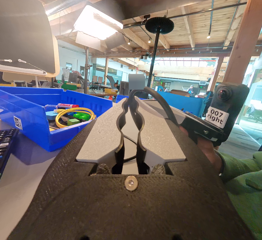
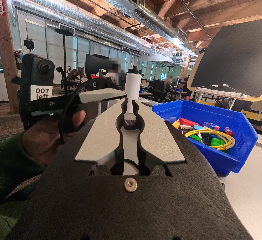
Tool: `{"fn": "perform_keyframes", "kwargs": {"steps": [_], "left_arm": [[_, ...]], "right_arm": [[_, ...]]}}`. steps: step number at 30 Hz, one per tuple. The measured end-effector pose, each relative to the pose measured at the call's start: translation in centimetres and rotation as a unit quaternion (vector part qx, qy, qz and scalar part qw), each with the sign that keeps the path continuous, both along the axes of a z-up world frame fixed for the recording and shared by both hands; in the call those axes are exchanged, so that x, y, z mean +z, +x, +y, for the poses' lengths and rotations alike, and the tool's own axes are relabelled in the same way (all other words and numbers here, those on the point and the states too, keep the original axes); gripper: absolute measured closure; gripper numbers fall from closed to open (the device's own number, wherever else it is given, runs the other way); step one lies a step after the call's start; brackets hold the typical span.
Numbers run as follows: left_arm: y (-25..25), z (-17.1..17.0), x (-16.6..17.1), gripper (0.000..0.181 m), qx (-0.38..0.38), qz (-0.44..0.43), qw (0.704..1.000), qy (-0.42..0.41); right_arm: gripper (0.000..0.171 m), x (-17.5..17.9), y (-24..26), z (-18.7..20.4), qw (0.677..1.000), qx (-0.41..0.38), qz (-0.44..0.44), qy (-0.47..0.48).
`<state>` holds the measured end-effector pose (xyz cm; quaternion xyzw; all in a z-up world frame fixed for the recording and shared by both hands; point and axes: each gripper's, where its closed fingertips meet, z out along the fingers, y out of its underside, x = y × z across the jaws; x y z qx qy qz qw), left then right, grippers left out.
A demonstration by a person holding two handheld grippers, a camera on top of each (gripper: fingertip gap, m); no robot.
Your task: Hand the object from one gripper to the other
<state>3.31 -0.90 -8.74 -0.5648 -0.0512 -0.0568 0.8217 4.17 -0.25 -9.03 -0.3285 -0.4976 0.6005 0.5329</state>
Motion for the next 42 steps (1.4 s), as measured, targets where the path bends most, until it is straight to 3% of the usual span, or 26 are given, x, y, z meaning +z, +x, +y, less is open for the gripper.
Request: {"fn": "perform_keyframes", "kwargs": {"steps": [8, 30, 42], "left_arm": [[-0.2, -0.2, 0.3, 0.177, -0.037, -0.031, 0.999, 0.018], [1.3, -0.4, 0.8, 0.176, -0.047, 0.016, 0.998, 0.04], [2.6, -0.2, 0.7, 0.173, -0.069, 0.038, 0.996, 0.038]], "right_arm": [[0.162, -0.2, -0.1, -0.6, 1.0, 0.007, -0.004, 0.016], [0.161, -0.4, 0.3, -1.7, 0.999, 0.027, -0.002, 0.038], [0.167, -0.1, 0.3, -0.6, 1.0, -0.003, 0.006, 0.024]]}}
